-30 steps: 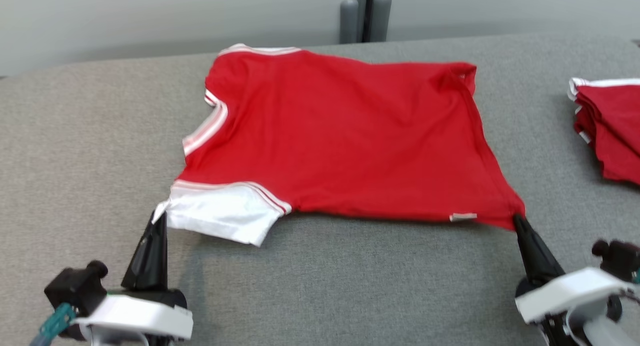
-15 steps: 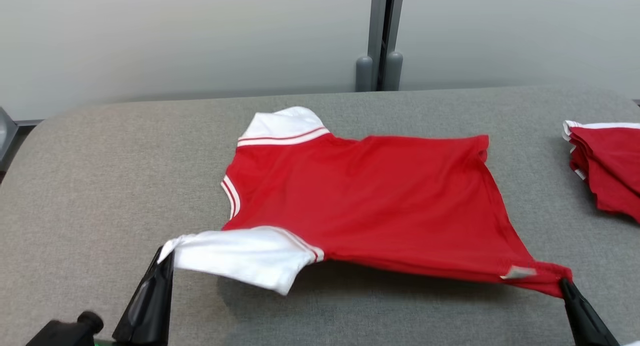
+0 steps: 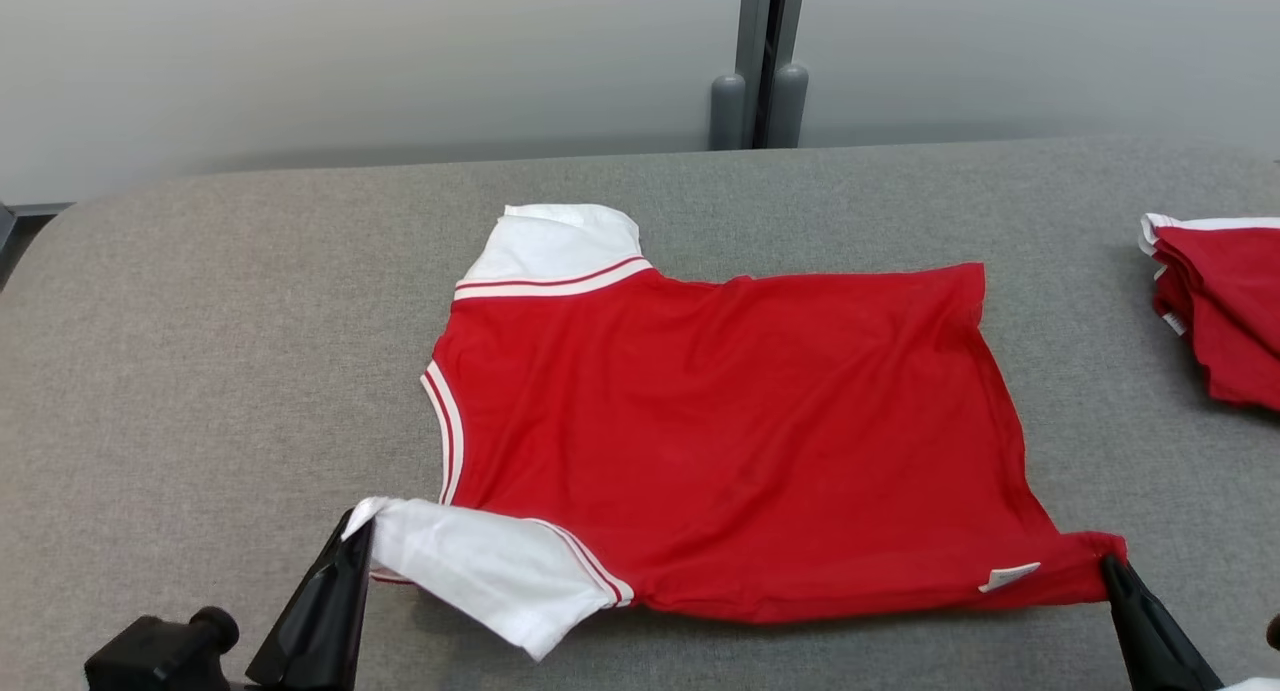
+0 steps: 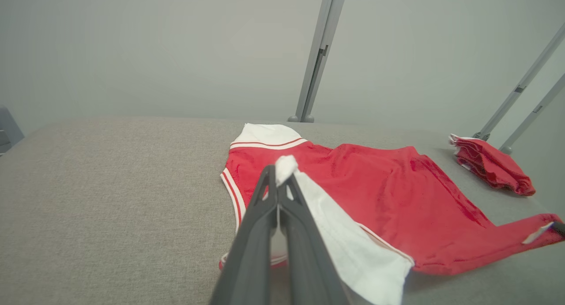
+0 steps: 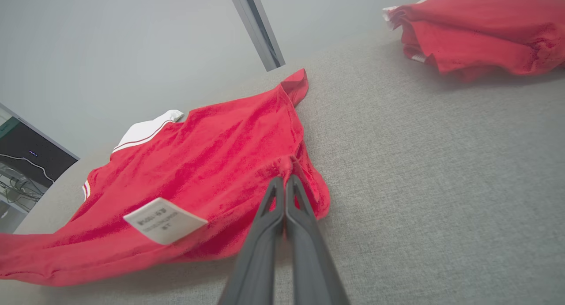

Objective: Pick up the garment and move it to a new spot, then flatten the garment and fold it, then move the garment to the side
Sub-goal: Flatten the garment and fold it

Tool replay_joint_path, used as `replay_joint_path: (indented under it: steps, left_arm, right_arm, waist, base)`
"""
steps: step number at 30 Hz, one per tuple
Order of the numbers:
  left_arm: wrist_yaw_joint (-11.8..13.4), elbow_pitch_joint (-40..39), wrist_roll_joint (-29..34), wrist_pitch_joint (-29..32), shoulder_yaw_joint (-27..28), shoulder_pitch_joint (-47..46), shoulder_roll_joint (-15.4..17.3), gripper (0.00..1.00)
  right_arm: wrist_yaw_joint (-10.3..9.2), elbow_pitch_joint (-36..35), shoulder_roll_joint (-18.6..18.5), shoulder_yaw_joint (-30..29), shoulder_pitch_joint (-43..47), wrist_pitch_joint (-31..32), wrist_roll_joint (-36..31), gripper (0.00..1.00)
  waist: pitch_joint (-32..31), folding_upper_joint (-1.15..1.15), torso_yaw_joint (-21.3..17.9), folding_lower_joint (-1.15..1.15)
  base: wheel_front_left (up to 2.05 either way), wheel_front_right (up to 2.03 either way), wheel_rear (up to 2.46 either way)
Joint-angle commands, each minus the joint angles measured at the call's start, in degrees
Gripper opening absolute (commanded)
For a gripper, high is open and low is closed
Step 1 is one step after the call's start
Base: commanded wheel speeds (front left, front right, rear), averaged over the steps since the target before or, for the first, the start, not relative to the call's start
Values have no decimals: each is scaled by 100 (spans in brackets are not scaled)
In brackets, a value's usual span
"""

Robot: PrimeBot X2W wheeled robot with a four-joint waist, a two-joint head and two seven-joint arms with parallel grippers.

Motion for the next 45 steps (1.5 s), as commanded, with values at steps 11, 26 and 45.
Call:
replay_joint_path:
  steps: [11, 26, 45]
  left_arm:
    - [-365, 1196, -299, 98, -10, -1348, 42, 0]
    - [-822, 2689, -497, -341, -75, -2587, -97, 0]
    - [-639, 3358, 78, -2388, 169, -2638, -462, 100]
  right_arm:
    - [3, 517, 190, 220, -1017, 13, -108, 0]
    - [3, 1420, 28, 528, -2069, -471, -7, 0]
    - [3, 954, 92, 209, -2031, -1512, -1252, 100]
  waist:
    - [682, 0, -162, 0]
    - [1261, 0, -329, 0]
    - [1097, 0, -365, 0]
  base:
    - [0, 0, 0]
    - [0, 0, 0]
    - [0, 0, 0]
